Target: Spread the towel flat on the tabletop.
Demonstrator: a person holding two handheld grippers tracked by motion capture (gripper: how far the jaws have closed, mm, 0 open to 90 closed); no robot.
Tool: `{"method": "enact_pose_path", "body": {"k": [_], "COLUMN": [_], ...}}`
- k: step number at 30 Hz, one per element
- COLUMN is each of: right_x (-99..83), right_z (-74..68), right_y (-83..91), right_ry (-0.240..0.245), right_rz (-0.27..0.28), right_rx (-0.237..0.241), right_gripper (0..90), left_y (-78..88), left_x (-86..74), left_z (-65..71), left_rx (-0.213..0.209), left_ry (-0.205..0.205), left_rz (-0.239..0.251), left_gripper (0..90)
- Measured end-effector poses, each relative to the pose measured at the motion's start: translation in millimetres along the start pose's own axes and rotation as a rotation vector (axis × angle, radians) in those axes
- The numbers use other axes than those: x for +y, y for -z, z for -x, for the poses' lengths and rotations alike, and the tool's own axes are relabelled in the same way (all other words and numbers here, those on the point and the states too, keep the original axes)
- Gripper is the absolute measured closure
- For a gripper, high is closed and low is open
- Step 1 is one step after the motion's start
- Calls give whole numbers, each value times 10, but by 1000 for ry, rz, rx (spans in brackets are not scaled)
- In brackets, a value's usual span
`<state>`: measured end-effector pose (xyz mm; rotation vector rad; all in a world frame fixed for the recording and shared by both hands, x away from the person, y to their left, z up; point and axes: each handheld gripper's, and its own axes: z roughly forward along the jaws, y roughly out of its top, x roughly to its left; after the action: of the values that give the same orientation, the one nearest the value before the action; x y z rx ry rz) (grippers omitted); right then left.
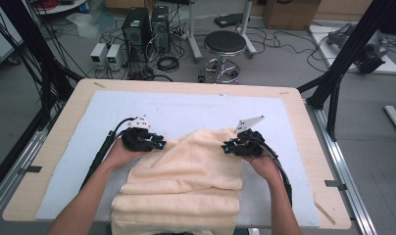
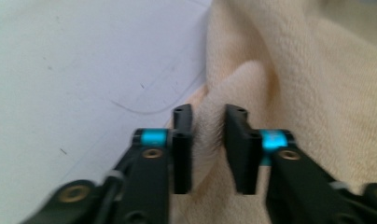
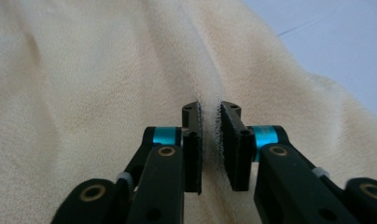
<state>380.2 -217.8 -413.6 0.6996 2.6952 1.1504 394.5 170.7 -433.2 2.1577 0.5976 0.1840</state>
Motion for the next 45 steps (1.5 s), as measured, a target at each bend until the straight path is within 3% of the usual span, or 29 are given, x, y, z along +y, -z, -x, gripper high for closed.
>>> {"method": "enact_pose_path", "body": {"k": [2,5,8,10,13,16,20,21,26,27,28,31,34,39,42,45], "right_x": [-11,-17,-1,35,98,169,77,38,-285,-324,-343,-307,-199,-52,-66,-103], "right_z": [-14,-34,-56,-113,-240,-470,-765,-807,-1042,-1068,-1085,-1085,-998,-727,-563,-449], "right_y": [-34,-14,38,77,121,149,215,230,299,308,318,395,515,501,394,257], "right_ry": [5,13,18,30,73,158,217,217,172,161,156,161,130,91,37,1], "right_rz": [-15,-6,16,40,74,60,38,46,60,53,50,73,133,142,112,58], "right_rx": [8,2,-10,-6,34,41,79,90,176,199,210,215,187,38,-12,-32], "right_gripper": [828,831,831,831,829,829,828,828,810,763,707,628,569,531,505,499], "left_y": [38,208,503,730,1029,1170,1244,1233,1146,1151,1160,1217,1256,1140,977,750], "left_x": [10,25,-16,-72,-158,-251,-453,-529,-715,-712,-704,-610,-472,-291,-257,-246], "left_z": [13,33,44,75,244,468,722,797,1010,1003,1001,932,851,665,588,554], "left_rx": [4,28,90,103,118,114,76,55,-64,-103,-116,-144,-116,-38,-28,-51], "left_ry": [-14,-9,-14,-11,-53,-97,-123,-109,-105,-101,-99,-88,-86,-28,-3,-1], "left_rz": [-15,16,62,96,114,84,65,57,14,15,27,59,119,197,185,121], "left_gripper": [837,849,853,854,855,855,855,855,841,803,750,620,560,531,521,517]}}
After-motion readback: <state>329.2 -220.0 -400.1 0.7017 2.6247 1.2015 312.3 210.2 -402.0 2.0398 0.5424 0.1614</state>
